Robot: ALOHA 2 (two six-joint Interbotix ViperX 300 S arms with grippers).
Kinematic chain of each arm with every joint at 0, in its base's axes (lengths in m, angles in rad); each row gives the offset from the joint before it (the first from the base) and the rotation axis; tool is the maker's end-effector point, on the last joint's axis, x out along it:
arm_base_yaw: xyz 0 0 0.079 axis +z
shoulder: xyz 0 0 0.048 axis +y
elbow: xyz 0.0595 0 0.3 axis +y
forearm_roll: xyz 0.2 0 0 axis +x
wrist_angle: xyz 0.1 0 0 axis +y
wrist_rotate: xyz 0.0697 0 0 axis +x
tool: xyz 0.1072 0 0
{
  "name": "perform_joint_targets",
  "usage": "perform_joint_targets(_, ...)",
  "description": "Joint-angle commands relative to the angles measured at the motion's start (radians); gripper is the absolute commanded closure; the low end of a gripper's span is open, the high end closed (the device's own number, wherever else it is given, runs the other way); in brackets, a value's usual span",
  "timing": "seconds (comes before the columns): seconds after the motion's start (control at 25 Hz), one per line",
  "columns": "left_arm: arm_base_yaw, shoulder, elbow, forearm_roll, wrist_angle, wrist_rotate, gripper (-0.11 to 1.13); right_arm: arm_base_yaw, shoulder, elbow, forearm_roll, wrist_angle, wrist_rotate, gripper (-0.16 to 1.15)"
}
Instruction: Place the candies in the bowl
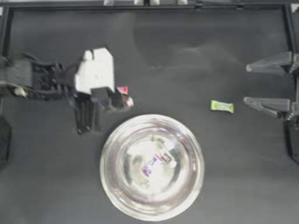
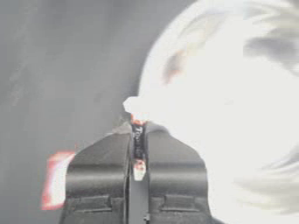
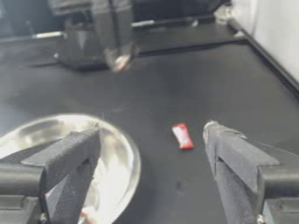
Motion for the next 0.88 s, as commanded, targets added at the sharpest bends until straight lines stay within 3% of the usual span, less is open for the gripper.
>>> perform_joint_targets(0.04,-0.043,0.044,-0.040,-0.017,-0.040,0.005,0.72,0.000,0.005,-0.014,0.005,-0.008,0.000,0.00)
perform_joint_targets(0.44,-0.126,0.175,-0.060,-0.029,-0.146,0.005,0.72,0.009,0.011,-0.018,0.005,-0.009,0.000,0.00)
perform_joint_targets(0.6,-0.137,0.212,-0.060,-0.026,-0.163,0.008,0.67,0.009,0.012,-0.018,0.005,-0.009,0.000,0.00)
perform_joint_targets(0.72,-0.146,0.221,-0.060,-0.028,-0.170,0.015,0.53,0.009,0.012,-0.018,0.005,-0.008,0.000,0.00)
perform_joint_targets(0.88,-0.163,0.221,-0.060,-0.029,-0.192,0.020,0.18,0.009,0.012,-0.017,0.005,-0.008,0.000,0.00)
